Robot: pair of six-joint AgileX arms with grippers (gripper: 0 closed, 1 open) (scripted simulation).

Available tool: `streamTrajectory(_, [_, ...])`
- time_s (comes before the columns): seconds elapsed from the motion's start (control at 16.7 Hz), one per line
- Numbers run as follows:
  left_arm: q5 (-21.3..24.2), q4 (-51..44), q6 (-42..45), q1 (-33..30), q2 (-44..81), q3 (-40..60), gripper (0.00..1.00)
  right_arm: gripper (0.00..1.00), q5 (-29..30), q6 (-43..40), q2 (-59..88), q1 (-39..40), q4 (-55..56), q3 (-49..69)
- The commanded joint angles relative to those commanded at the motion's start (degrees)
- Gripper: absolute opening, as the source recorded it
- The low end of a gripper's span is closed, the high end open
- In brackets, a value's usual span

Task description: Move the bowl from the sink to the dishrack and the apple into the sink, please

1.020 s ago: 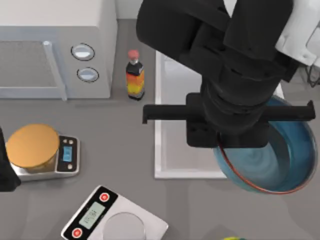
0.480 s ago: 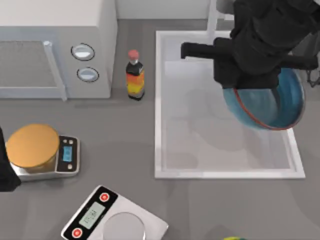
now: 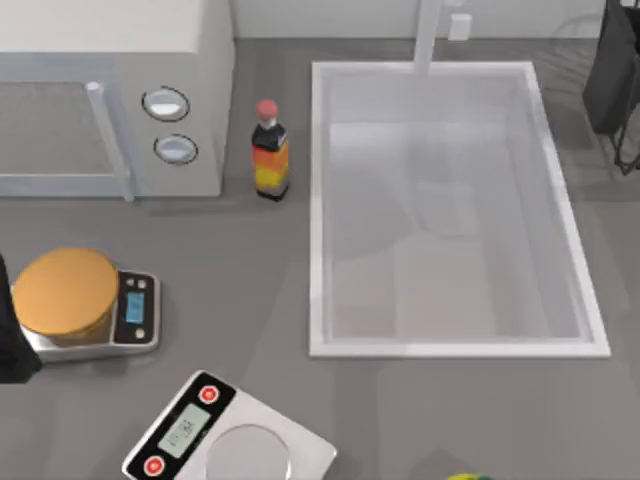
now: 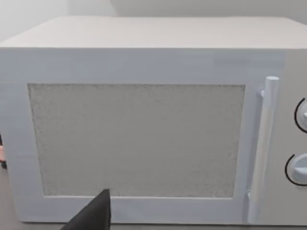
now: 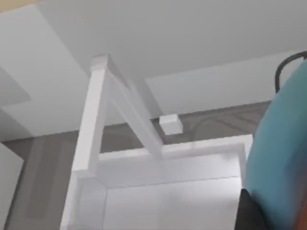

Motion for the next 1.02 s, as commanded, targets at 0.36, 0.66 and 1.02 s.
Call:
streamTrajectory(0.36, [0.00, 0.00, 0.00, 0.00, 0.00, 0.00, 1.00, 0.00, -9.63, -12.27, -11.19, -20.32, 22.69, -8.79])
streamTrajectory(0.66, [0.00, 0.00, 0.00, 0.00, 0.00, 0.00, 1.00, 0.00, -11.91, -15.46, -13.98, -24.76, 26.29, -10.74])
streamTrajectory(1.02, [0.00, 0.00, 0.00, 0.00, 0.00, 0.00, 1.00, 0.00, -11.34, -15.37, -11.91, -24.20, 27.93, -11.72])
